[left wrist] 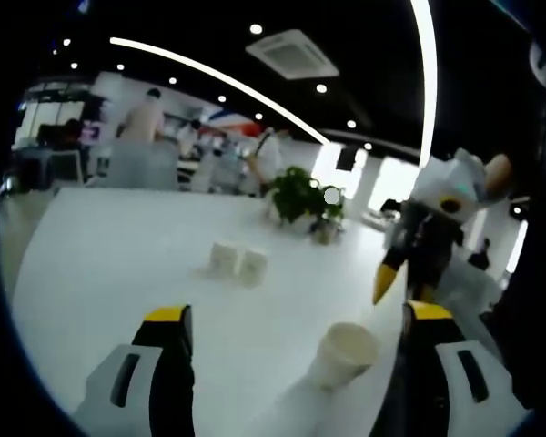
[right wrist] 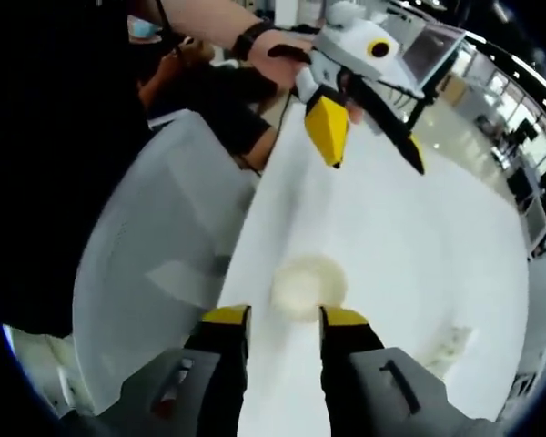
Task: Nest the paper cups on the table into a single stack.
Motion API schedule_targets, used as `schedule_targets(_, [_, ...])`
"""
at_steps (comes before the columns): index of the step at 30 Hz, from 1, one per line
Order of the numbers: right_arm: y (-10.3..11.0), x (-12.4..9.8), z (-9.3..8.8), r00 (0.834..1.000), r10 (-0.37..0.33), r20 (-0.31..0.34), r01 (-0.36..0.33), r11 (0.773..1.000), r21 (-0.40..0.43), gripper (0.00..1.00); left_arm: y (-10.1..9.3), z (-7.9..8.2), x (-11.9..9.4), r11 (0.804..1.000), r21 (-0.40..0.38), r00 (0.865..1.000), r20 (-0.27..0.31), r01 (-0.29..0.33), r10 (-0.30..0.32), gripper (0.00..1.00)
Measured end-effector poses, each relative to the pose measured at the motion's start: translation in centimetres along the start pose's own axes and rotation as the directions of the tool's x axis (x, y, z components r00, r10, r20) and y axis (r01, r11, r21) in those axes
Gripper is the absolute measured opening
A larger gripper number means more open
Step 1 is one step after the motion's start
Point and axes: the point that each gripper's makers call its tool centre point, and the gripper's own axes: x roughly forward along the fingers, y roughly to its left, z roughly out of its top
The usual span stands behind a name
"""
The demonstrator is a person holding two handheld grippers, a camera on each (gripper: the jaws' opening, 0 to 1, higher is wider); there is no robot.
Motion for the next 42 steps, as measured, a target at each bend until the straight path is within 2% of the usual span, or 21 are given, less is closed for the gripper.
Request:
schedule_targets(7, [-0.1, -0.6, -0.7, 0.999, -0.032, 0.016, 0.031, 0.999, 0.041, 0.34, 0.0, 0.4, -0.3, 1.0, -0.006, 1.0, 0.014, -0.009, 0.009, 0.94])
schedule_targets(10, [-0.5, -1.2, -0.7, 0.996, -0.07, 0.059, 0.063, 0.991, 0.117, 0.38, -0.1, 0.5, -0.3, 1.0, -0.007, 1.0, 0.017, -0.008, 0.008, 0.94])
schedule_targets(15, [-1.1, -2.3, -0.9, 0.987, -0.126, 0.097, 0.109, 0.98, 0.169, 0.39, -0.2, 0.5, -0.3, 1.0, -0.008, 1.0, 0.018, -0.004, 0.004, 0.94])
schedule_targets(20, [-2.4, -3.3, -2.1, 0.972, -0.214, 0.094, 0.19, 0.958, 0.217, 0.49, -0.2, 0.6, -0.3, 1.0, -0.005, 1.0, 0.022, -0.003, 0.003, 0.94])
schedule_targets(24, [-2.5, -3.9, -2.4, 0.964, -0.234, 0.127, 0.187, 0.935, 0.3, 0.49, -0.2, 0.8, -0.5, 1.0, -0.005, 1.0, 0.023, -0.004, 0.004, 0.94])
schedule_targets(31, [-3.5, -5.6, -3.5, 0.914, -0.367, 0.176, 0.26, 0.86, 0.439, 0.5, -0.1, 0.8, -0.6, 1.0, -0.011, 1.0, 0.025, -0.007, 0.008, 0.94])
schedule_targets(33, [-3.8, -6.3, -4.3, 0.886, -0.424, 0.186, 0.286, 0.817, 0.5, 0.5, -0.1, 0.8, -0.5, 1.0, -0.016, 1.0, 0.027, -0.008, 0.009, 0.94])
schedule_targets(36, [-3.9, -7.2, -5.6, 0.857, -0.483, 0.178, 0.334, 0.785, 0.521, 0.5, -0.2, 0.9, -0.5, 1.0, -0.016, 1.0, 0.028, -0.005, 0.005, 0.94])
schedule_targets(38, [-4.4, -8.1, -6.3, 0.818, -0.544, 0.186, 0.373, 0.748, 0.549, 0.49, -0.2, 0.7, -0.4, 1.0, -0.015, 1.0, 0.02, -0.002, 0.002, 0.94])
schedule_targets(42, [-4.5, -9.5, -7.0, 0.775, -0.599, 0.201, 0.383, 0.698, 0.605, 0.5, -0.3, 0.9, -0.3, 1.0, -0.019, 1.0, 0.026, -0.003, 0.004, 0.94])
